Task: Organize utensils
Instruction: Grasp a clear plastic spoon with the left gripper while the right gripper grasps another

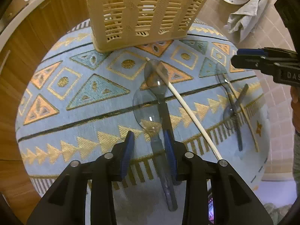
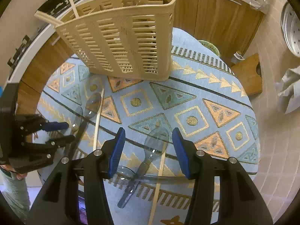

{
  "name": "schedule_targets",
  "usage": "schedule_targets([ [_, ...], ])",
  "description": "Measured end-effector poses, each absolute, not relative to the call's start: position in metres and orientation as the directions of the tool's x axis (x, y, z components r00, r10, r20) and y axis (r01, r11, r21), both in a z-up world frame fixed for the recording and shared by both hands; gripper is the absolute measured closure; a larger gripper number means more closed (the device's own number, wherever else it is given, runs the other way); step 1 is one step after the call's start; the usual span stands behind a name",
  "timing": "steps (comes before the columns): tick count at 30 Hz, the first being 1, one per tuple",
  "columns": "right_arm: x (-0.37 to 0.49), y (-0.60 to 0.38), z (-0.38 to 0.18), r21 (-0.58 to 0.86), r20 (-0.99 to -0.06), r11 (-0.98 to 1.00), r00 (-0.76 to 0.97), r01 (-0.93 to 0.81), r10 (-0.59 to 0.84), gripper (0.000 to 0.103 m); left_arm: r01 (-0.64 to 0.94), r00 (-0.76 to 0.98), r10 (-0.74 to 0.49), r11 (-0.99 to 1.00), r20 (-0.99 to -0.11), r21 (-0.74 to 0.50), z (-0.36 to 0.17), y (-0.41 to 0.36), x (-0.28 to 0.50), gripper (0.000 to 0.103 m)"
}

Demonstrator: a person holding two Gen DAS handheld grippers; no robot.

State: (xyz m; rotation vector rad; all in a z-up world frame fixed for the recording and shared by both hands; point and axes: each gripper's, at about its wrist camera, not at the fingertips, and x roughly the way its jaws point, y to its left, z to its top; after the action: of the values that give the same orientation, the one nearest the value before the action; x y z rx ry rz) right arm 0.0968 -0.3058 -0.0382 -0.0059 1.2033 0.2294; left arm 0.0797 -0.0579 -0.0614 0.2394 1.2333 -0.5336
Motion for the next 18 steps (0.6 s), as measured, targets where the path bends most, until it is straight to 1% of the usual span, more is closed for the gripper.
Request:
schedule_targets([
  [1,0.097,-0.305,-0.040,0.111,-0.927,0.977,0.335,-0.182,0.168,0.054,0.510,0.242,-0.241,0.856,-0.940,-0.088,-0.064,-0.059,0.079,0.077],
  [2,0.097,-0.305,-0.041,0.108,-0.929,0.977,0.331,-0.185,0.165,0.054,0.506,0.266,-0.210,0.861,-0.941,-0.049,-0.064,-0.059,0.078,0.088],
  [3,0.097,-0.307,-0.043,0.106,-0.931,0.977,0.325,-0.185,0.163,0.054,0.498,0.274,-0.202,0.867,-0.940,-0.041,-0.063,-0.061,0.081,0.092],
  [5,0.098,-0.312,-0.045,0.120,-0.935,0.977,0.312,-0.177,0.171,0.054,0.479,0.268,-0.218,0.875,-0.938,-0.067,-0.062,-0.056,0.085,0.096],
  [6,0.099,-0.317,-0.047,0.134,-0.937,0.977,0.301,-0.167,0.179,0.054,0.457,0.266,-0.232,0.885,-0.936,-0.090,-0.062,-0.049,0.087,0.097],
  [9,0.105,-0.332,-0.056,0.196,-0.947,0.975,0.238,-0.108,0.216,0.054,0.412,0.307,-0.198,0.909,-0.931,-0.058,-0.060,-0.035,0.094,0.098],
  [11,0.107,-0.336,-0.065,0.237,-0.949,0.968,0.193,-0.088,0.250,0.055,0.400,0.302,-0.215,0.913,-0.929,-0.081,-0.059,-0.027,0.097,0.100],
  [12,0.108,-0.335,-0.070,0.252,-0.949,0.964,0.173,-0.082,0.263,0.059,0.392,0.302,-0.218,0.916,-0.928,-0.088,-0.058,-0.023,0.099,0.100],
  [13,0.109,-0.332,-0.074,0.258,-0.951,0.963,0.156,-0.078,0.268,0.063,0.389,0.303,-0.218,0.917,-0.928,-0.088,-0.058,-0.021,0.101,0.100],
  [14,0.110,-0.330,-0.076,0.256,-0.952,0.964,0.151,-0.077,0.265,0.064,0.388,0.303,-0.220,0.917,-0.927,-0.090,-0.058,-0.020,0.103,0.099],
  [18,0.112,-0.320,-0.085,0.218,-0.966,0.973,0.129,-0.073,0.226,0.065,0.386,0.303,-0.208,0.919,-0.930,-0.080,-0.059,-0.017,0.108,0.097],
])
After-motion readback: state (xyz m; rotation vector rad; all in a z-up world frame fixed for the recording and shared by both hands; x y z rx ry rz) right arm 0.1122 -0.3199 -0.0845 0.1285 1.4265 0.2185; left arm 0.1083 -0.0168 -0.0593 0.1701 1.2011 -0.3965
